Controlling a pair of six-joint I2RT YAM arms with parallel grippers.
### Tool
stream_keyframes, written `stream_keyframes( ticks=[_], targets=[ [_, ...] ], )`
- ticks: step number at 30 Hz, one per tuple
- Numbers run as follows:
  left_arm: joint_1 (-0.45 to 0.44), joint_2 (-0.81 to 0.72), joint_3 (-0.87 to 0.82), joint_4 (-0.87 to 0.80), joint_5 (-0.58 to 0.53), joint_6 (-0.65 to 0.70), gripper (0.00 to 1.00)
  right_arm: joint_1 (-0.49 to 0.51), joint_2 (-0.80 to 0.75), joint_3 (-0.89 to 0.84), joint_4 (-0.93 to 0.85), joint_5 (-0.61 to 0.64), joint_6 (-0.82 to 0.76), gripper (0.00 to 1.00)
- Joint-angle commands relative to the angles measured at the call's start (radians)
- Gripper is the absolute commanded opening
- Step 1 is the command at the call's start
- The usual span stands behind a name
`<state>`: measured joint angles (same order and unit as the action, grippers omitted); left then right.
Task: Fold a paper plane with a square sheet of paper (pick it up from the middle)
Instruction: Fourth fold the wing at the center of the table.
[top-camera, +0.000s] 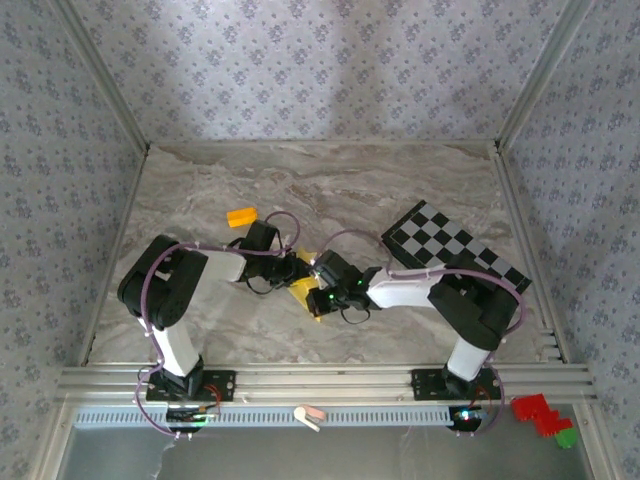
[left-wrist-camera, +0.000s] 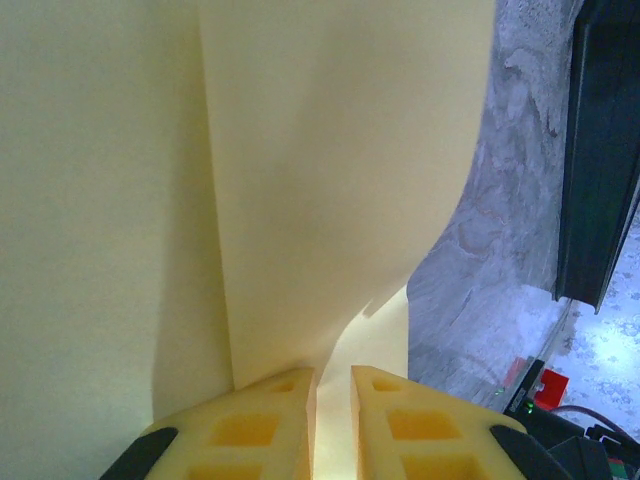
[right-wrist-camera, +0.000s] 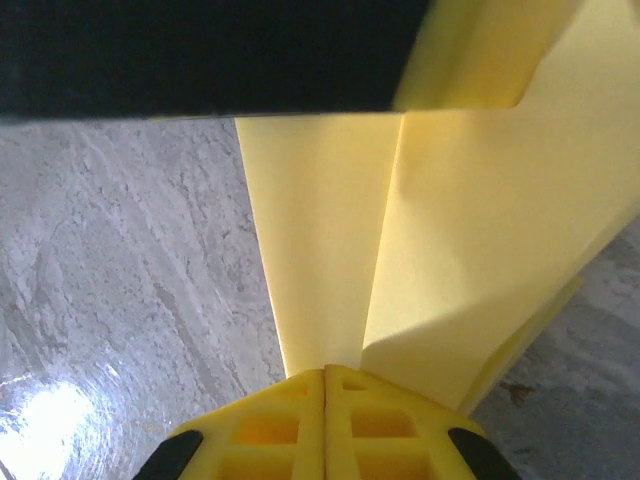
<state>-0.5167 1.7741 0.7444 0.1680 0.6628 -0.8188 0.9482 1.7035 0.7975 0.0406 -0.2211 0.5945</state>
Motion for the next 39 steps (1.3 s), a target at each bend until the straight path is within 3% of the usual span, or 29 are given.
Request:
stream_keyframes(
  ticks=[1, 14, 24, 29, 39],
  targets=[
    [0.011, 0.047, -0.005, -0.083, -0.080, 0.029, 0.18, 0.022, -0.021, -0.068, -0.041, 0.005, 0.027, 0.07],
    [0.014, 0.047, -0.008, -0.085, -0.083, 0.032, 0.17, 0.101, -0.121, -0.202, -0.032, 0.064, 0.139, 0.07],
    [0.014, 0.051, -0.010, -0.082, -0.081, 0.033, 0.18, 0.037, -0.263, -0.179, 0.029, -0.028, 0.138, 0.07],
    [0.014, 0.050, -0.008, -0.082, -0.080, 0.032, 0.17, 0.026, -0.248, -0.130, 0.027, -0.049, 0.116, 0.07],
    [0.014, 0.054, -0.008, -0.082, -0.077, 0.032, 0.18, -0.027, -0.059, -0.024, 0.044, -0.081, 0.073, 0.06]
  ],
)
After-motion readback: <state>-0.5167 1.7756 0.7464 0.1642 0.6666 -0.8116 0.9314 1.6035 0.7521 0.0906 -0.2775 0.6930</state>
